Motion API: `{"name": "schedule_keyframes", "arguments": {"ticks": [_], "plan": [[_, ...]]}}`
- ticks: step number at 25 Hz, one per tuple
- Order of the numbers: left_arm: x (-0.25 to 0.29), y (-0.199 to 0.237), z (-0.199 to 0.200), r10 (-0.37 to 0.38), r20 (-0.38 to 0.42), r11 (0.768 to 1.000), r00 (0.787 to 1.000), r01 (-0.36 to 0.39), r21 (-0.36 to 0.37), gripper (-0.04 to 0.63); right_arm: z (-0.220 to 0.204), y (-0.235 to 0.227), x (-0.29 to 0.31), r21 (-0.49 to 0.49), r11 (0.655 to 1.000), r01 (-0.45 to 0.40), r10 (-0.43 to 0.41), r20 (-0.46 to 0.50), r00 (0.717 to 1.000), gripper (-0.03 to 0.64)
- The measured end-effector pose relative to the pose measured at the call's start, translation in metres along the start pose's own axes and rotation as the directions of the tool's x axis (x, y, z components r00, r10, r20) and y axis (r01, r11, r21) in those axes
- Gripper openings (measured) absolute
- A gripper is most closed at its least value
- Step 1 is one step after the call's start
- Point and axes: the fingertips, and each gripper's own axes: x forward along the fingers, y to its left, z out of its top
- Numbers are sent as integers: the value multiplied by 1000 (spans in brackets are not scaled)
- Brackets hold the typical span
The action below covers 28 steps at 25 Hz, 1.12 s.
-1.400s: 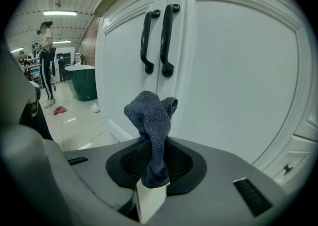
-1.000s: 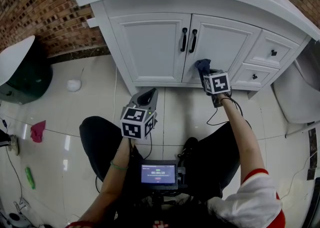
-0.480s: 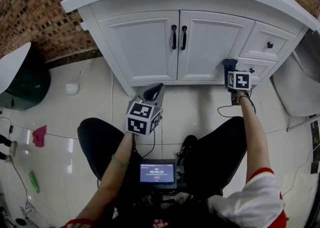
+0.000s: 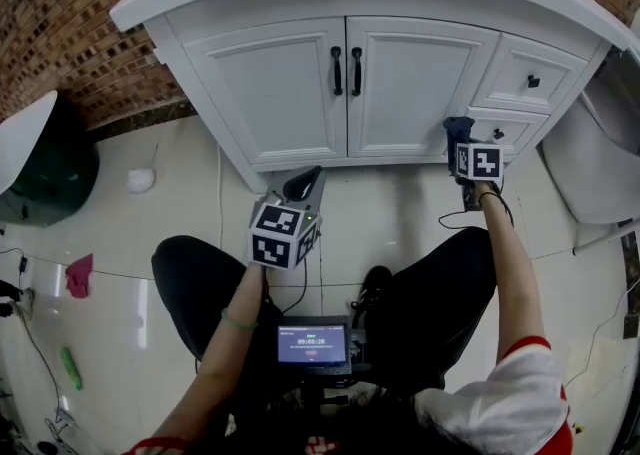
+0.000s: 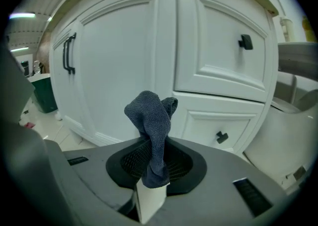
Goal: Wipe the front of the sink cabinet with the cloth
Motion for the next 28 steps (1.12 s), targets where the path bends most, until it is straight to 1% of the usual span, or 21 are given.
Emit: {"name": "schedule_keyframes", "arguments": {"ticks": [2, 4, 8, 12, 17, 20, 22, 25, 28], "plan": [[1, -1, -1, -1, 2, 1000, 1000, 1, -8, 35, 3, 31, 0, -74, 995, -62, 62, -2, 998, 74], [1, -3, -3, -7, 3, 1000, 1000, 7, -15, 35, 3, 66, 2, -135, 983, -125, 125, -12, 992, 74], [0, -4, -6, -17, 4, 999, 1000, 17, -29, 35, 1, 137, 12, -214, 950, -225, 222, -40, 974, 74], [-5, 5, -11, -9, 5, 999, 1000, 9, -41, 35, -6, 198, 30, -246, 925, -291, 281, -73, 957, 74], [-11, 22, -21, 11, -5, 998, 1000, -12, -55, 35, -14, 251, 46, -249, 907, -339, 324, -101, 941, 74], [-12, 30, -27, 24, -10, 997, 1000, -25, -69, 35, -15, 268, 52, -243, 903, -355, 339, -106, 935, 74], [-11, 31, -28, 22, -11, 997, 1000, -23, -73, 35, -14, 269, 56, -242, 905, -351, 334, -107, 936, 74], [-10, 31, -30, 13, -14, 997, 1000, -14, -72, 35, -16, 253, 60, -239, 917, -320, 301, -115, 947, 74], [-10, 29, -32, 10, -16, 997, 1000, -11, -75, 35, -17, 224, 60, -241, 930, -279, 257, -119, 959, 74]]}}
